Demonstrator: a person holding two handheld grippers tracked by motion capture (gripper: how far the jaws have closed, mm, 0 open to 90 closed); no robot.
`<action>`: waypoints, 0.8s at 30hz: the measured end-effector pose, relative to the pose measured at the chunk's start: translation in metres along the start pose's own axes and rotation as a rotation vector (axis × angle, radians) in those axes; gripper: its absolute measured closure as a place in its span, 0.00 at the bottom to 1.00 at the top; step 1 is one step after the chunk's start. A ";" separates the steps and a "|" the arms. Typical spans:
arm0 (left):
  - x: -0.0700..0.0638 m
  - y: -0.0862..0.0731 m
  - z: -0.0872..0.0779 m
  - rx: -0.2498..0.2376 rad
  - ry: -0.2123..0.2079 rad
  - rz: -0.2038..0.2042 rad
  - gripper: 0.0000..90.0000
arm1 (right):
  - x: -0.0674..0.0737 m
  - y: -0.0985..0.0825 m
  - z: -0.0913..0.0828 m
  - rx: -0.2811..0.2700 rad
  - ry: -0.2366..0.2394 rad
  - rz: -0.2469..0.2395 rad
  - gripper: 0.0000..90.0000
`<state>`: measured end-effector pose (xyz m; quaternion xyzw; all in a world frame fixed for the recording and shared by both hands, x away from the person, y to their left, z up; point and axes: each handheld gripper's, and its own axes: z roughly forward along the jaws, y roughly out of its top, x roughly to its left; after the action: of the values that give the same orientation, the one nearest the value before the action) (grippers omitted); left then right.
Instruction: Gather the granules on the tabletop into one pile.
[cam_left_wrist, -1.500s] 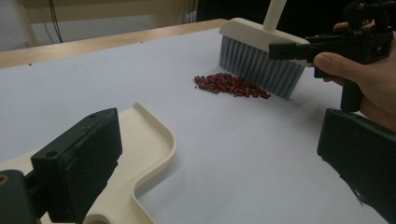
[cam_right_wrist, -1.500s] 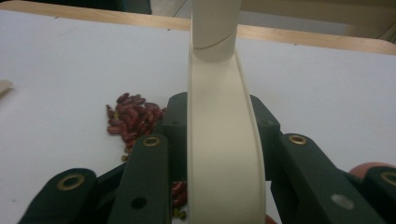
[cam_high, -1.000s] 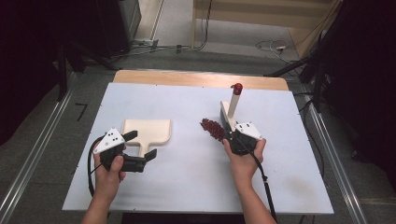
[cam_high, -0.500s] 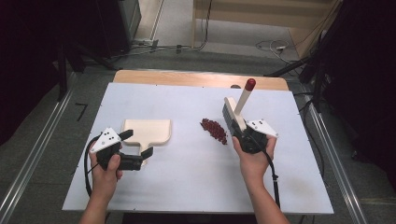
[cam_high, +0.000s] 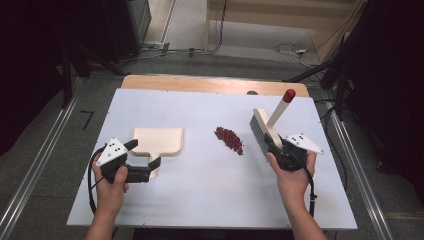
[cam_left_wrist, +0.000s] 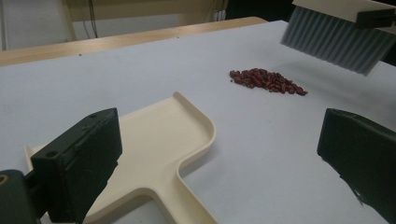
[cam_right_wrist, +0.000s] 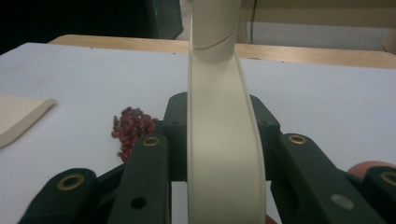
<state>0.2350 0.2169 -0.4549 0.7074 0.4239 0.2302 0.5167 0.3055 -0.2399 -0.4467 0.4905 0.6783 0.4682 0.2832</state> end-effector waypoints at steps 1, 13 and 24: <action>0.000 -0.001 0.000 0.001 0.006 -0.001 0.00 | -0.004 -0.002 -0.002 0.001 -0.003 -0.002 0.73; 0.003 -0.005 -0.001 -0.009 0.008 -0.007 0.00 | -0.052 -0.022 -0.036 0.027 0.054 0.020 0.73; -0.001 -0.006 0.002 0.000 -0.009 0.013 0.00 | -0.079 -0.027 -0.049 0.022 0.105 0.023 0.73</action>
<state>0.2335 0.2158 -0.4612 0.7111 0.4170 0.2302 0.5171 0.2820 -0.3329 -0.4577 0.4761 0.6916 0.4889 0.2366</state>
